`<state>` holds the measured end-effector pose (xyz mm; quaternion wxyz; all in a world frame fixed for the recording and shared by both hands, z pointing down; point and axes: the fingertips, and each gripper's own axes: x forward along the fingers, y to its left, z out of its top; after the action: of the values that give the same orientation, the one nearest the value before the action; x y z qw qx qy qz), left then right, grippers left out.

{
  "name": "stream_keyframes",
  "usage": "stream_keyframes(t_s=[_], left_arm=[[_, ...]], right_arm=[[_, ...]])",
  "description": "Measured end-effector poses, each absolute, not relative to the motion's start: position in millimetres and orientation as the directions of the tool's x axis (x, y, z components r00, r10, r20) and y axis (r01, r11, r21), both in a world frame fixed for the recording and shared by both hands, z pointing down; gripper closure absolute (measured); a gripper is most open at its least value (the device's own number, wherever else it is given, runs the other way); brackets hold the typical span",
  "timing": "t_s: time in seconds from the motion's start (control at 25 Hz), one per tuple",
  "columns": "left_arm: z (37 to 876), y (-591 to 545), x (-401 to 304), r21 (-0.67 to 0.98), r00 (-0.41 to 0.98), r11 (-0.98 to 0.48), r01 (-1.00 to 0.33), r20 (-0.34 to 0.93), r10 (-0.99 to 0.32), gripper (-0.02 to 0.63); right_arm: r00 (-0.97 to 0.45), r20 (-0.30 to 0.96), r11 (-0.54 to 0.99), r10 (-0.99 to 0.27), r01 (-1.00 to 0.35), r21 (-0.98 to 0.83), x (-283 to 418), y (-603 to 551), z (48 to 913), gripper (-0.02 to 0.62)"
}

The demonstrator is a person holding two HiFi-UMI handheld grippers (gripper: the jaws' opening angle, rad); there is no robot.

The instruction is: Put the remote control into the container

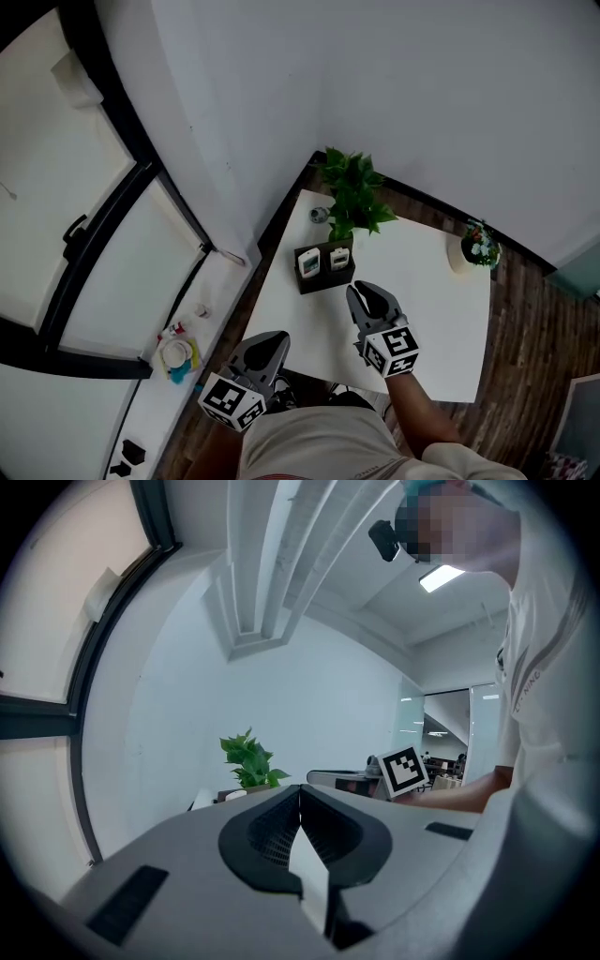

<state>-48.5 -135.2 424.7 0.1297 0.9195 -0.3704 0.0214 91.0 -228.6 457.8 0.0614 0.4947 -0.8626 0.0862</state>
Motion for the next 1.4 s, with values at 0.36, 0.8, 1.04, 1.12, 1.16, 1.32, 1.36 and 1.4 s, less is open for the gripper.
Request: stream_keyframes(t_s=[0.36,0.8,1.04,1.12,1.16,1.32,1.36,1.4], left_arm=[[407,-130,-23,0.204,0.737,-0.711,-0.673,0.100,-0.668,0.598],[386,-129,-4,0.166,0.753,-0.737,-0.655,0.060,-0.655,0.598],[385,-127,-5,0.161,0.750,-0.735,-0.659,0.060,-0.659,0.598],[386,-126,-5,0.164,0.750,-0.735,-0.658,0.060,-0.658,0.598],[386,-126,-5,0.164,0.751,-0.736,-0.657,0.059,-0.657,0.598],[386,-127,-7,0.163,0.750,-0.735,-0.658,0.059,-0.659,0.598],[386,-127,-7,0.162,0.750,-0.735,-0.658,0.059,-0.659,0.598],[387,-127,-6,0.161,0.751,-0.736,-0.657,0.059,-0.658,0.598]], right_arm=[[-0.510,0.087,0.506,-0.856,-0.860,-0.063,121,-179,407,0.583],[-0.487,0.092,0.486,-0.869,-0.874,-0.033,141,-152,396,0.586],[-0.497,0.106,0.497,-0.861,-0.867,-0.031,137,-150,401,0.586],[-0.496,0.108,0.496,-0.862,-0.868,-0.031,136,-151,401,0.586],[-0.496,0.109,0.496,-0.861,-0.868,-0.029,136,-152,400,0.586],[-0.501,0.114,0.502,-0.858,-0.865,-0.020,132,-154,400,0.586],[-0.501,0.116,0.502,-0.858,-0.865,-0.020,132,-154,401,0.586],[-0.500,0.117,0.502,-0.858,-0.865,-0.020,132,-155,401,0.586]])
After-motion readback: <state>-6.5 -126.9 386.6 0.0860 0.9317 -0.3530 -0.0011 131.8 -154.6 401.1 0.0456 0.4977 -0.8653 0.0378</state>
